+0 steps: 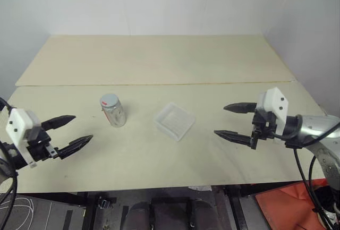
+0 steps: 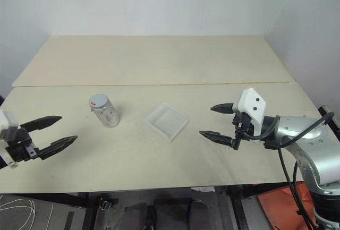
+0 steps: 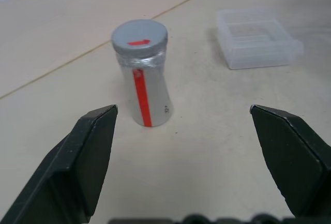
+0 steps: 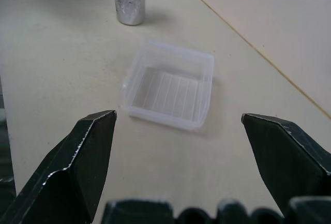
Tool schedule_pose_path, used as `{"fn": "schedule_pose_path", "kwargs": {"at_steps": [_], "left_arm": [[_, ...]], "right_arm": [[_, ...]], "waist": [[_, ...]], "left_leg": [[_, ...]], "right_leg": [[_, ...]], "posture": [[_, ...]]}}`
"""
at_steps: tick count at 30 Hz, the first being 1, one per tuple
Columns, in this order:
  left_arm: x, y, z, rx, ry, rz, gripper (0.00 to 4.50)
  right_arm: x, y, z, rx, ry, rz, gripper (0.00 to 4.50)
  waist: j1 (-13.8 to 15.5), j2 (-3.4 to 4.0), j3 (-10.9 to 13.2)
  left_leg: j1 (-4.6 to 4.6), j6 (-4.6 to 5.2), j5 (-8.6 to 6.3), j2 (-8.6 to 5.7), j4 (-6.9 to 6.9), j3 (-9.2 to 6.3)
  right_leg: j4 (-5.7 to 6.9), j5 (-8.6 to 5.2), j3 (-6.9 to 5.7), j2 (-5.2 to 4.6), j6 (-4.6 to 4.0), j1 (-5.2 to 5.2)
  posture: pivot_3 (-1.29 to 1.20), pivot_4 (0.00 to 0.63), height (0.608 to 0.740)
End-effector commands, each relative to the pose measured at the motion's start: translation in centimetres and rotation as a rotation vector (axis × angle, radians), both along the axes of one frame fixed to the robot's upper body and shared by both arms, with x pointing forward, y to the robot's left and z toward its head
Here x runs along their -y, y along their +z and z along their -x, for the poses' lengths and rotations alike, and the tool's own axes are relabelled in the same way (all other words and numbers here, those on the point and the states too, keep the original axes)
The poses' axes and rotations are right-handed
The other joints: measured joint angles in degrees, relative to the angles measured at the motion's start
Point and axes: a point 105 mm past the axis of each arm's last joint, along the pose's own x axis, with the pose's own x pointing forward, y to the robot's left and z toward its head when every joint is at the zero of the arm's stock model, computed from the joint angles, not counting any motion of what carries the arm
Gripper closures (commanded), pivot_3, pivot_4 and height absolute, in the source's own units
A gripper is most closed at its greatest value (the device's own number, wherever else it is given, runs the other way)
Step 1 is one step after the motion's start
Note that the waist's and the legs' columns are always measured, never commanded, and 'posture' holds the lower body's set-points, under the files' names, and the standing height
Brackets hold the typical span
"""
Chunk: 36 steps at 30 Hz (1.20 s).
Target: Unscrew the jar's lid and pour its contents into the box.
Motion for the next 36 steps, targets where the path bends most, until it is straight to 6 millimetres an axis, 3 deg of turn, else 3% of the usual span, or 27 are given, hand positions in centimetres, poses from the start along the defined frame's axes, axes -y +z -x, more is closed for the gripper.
{"fn": "schedule_pose_path", "kwargs": {"at_steps": [1,7,18,20,25,36], "left_arm": [[0.3,1.0,0.1,0.060,-0.002,-0.003,0.05],[1.2,-0.3,-0.2,0.089,0.047,0.045,0.05],[4.1,-2.9,-3.9,0.184,0.123,0.152,0.05],[4.5,-3.4,-5.0,0.181,0.093,0.126,0.05],[5.2,-3.3,-7.5,0.213,0.057,0.118,0.05],[5.8,-3.8,-10.1,0.220,0.030,0.132,0.05]], "right_arm": [[-0.4,1.2,0.2,0.054,0.024,-0.010,0.00],[-0.1,1.2,0.2,0.065,0.004,-0.003,0.00],[0.4,2.4,0.1,0.098,0.001,-0.010,0.00],[-0.3,3.1,0.3,0.107,0.031,-0.024,0.00],[-1.0,3.4,0.6,0.126,0.058,-0.009,0.00],[-1.1,4.1,1.1,0.162,0.044,-0.004,0.00]], "waist": [[0.16,0.00,0.00],[0.40,0.00,0.00],[1.07,-0.04,0.00],[1.02,-0.04,0.00],[1.05,-0.05,-0.01],[1.03,-0.06,-0.01]], "left_leg": [[-0.01,0.00,0.00,-0.01,0.00,0.00],[0.00,0.00,0.00,-0.02,0.00,0.00],[0.01,0.03,-0.01,-0.05,0.05,-0.03],[0.02,0.03,-0.01,-0.05,0.05,-0.03],[0.08,0.00,0.02,-0.04,0.07,-0.07],[-0.02,0.08,-0.03,-0.06,0.09,-0.05]], "right_leg": [[0.00,0.00,0.00,-0.01,0.01,0.00],[-0.01,0.03,0.01,-0.03,0.04,0.01],[-0.01,0.10,-0.01,-0.02,0.13,0.10],[-0.01,0.10,-0.01,0.00,0.13,0.10],[0.01,0.12,-0.04,0.03,0.10,0.18],[0.00,0.15,-0.05,-0.02,0.17,0.11]], "posture": [[0.00,0.150,0.740],[0.00,0.150,0.740],[0.00,0.150,0.740],[0.00,0.150,0.740],[0.00,0.150,0.740],[0.00,0.150,0.740]]}}
